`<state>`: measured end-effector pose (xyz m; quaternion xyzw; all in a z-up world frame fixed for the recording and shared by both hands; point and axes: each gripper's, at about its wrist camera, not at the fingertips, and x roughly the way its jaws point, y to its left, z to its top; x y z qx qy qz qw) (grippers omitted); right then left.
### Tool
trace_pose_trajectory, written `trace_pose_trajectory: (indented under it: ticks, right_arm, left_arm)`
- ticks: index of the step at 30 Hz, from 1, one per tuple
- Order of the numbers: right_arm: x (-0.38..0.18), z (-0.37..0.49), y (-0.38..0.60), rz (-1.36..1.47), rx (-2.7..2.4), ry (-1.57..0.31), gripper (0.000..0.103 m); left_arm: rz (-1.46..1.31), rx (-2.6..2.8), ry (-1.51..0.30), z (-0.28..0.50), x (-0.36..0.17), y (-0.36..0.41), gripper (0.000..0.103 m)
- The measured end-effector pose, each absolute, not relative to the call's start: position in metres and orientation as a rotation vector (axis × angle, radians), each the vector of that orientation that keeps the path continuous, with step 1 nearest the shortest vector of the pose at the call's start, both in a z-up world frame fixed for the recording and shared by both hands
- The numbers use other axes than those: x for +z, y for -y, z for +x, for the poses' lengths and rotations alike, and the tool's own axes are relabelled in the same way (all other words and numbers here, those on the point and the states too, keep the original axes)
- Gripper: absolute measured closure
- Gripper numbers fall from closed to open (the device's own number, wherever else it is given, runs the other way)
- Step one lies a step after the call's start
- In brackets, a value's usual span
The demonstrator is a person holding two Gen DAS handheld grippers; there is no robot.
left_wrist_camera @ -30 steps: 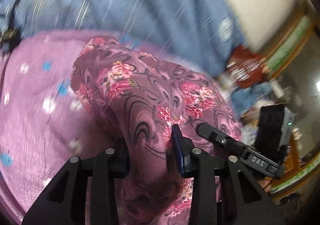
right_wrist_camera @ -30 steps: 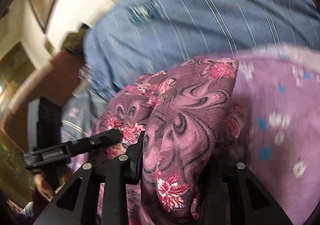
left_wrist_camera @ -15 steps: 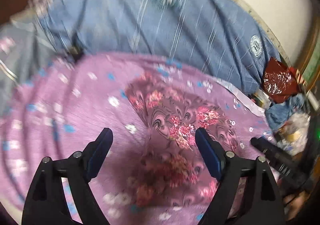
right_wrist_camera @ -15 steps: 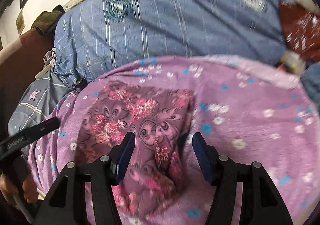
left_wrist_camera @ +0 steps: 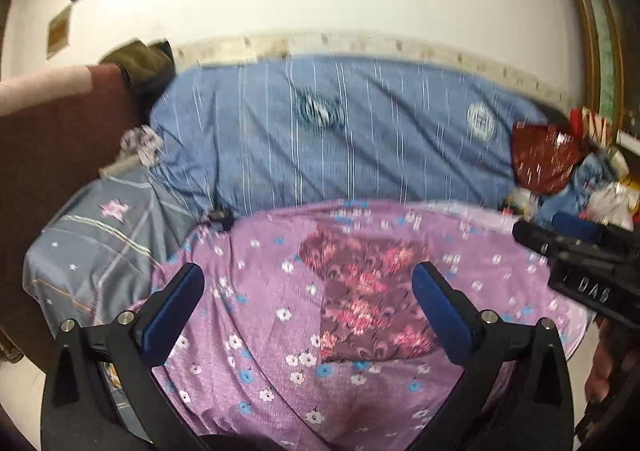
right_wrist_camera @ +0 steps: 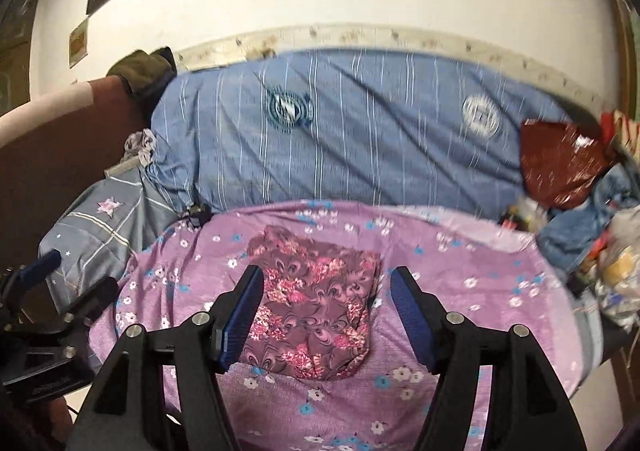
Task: Fold small clothes
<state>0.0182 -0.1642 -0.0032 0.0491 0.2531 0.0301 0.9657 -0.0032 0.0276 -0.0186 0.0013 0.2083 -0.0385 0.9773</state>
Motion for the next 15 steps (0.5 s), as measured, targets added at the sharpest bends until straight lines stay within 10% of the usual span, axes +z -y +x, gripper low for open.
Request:
trace_pose_trajectory:
  ticks: [15]
  right_arm:
    - [0.041, -0.051, 0.157, 0.059, 0.037, -0.376, 0.031]
  left_arm:
    - [-0.002, -0.044, -0.356, -0.051, 0.022, -0.025, 0.0]
